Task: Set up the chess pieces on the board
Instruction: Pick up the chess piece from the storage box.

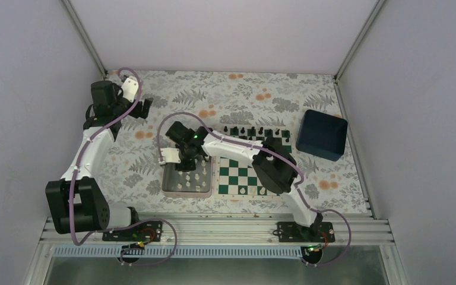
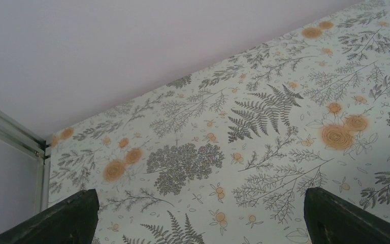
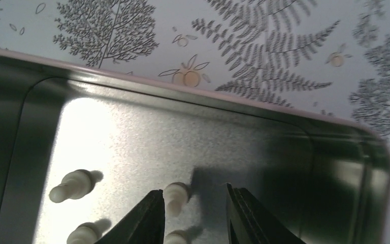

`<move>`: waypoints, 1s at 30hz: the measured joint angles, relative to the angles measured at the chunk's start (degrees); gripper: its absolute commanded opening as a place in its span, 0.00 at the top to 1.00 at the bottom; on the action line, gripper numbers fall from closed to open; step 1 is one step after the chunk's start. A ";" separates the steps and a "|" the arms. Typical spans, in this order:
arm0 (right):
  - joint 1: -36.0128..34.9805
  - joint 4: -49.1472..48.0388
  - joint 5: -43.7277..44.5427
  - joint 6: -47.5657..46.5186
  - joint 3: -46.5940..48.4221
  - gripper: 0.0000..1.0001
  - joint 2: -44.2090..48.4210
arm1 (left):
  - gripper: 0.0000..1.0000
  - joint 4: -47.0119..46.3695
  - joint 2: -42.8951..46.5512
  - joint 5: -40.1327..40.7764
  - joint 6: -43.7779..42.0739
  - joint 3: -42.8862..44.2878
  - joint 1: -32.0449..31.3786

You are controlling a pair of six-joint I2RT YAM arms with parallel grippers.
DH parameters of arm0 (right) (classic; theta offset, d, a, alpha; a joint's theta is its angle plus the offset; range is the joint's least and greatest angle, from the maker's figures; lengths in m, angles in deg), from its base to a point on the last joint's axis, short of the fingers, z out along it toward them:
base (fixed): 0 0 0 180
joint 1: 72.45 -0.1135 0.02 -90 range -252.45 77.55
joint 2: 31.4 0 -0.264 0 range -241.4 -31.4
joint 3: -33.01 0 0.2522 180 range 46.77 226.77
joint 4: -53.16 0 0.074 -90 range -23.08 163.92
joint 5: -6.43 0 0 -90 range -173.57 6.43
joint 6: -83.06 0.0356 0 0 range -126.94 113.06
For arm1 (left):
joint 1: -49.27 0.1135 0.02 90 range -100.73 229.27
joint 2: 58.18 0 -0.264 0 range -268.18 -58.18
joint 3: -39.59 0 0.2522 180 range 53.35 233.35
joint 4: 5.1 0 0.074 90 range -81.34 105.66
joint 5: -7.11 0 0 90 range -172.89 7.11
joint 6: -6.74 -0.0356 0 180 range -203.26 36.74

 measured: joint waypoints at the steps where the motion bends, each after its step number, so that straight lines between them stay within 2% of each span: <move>1: -0.22 0.33 -0.04 0.00 0.02 0.68 -0.37 | 0.00 0.00 0.04 0.00 0.00 0.00 0.00; 17: -0.68 2.16 -0.50 0.20 0.11 0.77 -2.97 | 0.00 -0.04 0.07 -0.07 0.00 0.00 0.00; 22: -0.85 2.32 -0.52 0.22 0.11 0.88 -3.82 | 0.00 -0.07 0.07 -0.07 0.00 0.00 0.00; 30: -1.07 2.51 -1.05 0.66 0.13 0.96 -3.21 | 0.00 -0.44 0.07 -0.07 0.00 0.00 0.00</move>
